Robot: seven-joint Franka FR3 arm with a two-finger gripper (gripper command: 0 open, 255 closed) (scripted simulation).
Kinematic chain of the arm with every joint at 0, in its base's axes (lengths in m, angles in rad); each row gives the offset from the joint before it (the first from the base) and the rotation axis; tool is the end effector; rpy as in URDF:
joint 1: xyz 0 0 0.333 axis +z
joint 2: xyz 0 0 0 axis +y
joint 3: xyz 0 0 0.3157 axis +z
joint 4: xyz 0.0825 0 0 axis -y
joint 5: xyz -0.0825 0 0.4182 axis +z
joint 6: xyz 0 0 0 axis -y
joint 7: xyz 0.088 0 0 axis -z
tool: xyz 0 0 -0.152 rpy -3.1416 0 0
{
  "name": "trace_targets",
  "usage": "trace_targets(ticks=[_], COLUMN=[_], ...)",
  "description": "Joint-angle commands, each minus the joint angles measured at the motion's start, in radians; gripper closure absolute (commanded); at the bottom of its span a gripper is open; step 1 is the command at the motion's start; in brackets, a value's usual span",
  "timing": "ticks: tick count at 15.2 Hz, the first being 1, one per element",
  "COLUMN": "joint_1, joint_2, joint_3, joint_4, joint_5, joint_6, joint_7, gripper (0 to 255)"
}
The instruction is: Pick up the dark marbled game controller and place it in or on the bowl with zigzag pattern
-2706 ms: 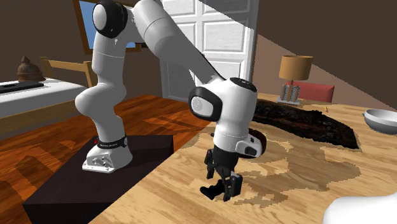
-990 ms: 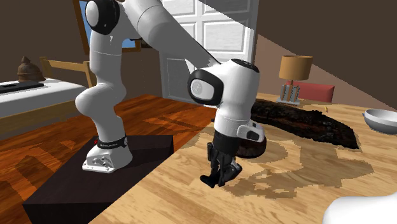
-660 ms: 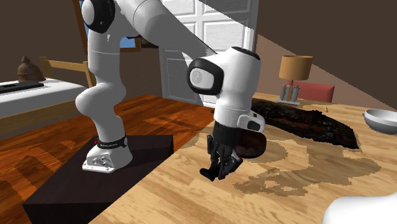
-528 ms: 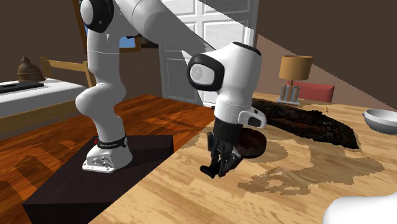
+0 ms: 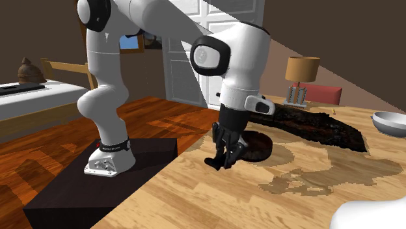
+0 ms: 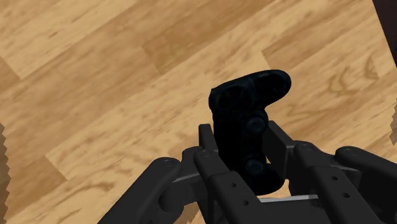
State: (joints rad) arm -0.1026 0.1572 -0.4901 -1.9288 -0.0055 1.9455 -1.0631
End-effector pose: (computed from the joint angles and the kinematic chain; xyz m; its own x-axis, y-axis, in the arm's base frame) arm 0.5006 -0.3330 0.3458 0.8807 0.4560 -0.1278 0.4509 -0.8900 -0.0682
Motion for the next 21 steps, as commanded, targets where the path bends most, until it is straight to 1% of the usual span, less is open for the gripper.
trace_targets(ticks=[1, 4, 9, 13, 17, 21], joint_1=[0.002, 0.003, 0.064, 0.109, 0.15, 0.188], joint_2=[-0.009, -0.02, -0.001, 0.031, 0.078, 0.139], joint_3=[0.0, -0.001, 0.048, 0.085, 0.12, 0.153], joint_4=[0.019, 0.04, 0.078, 0.129, 0.201, 0.294], joint_5=[-0.004, -0.009, 0.007, 0.026, 0.048, 0.071], joint_6=[-0.028, -0.058, -0.084, -0.108, -0.138, -0.174], joint_7=[0.003, 0.005, 0.109, 0.186, 0.258, 0.326], gripper=[255, 255, 255, 255, 255, 255])
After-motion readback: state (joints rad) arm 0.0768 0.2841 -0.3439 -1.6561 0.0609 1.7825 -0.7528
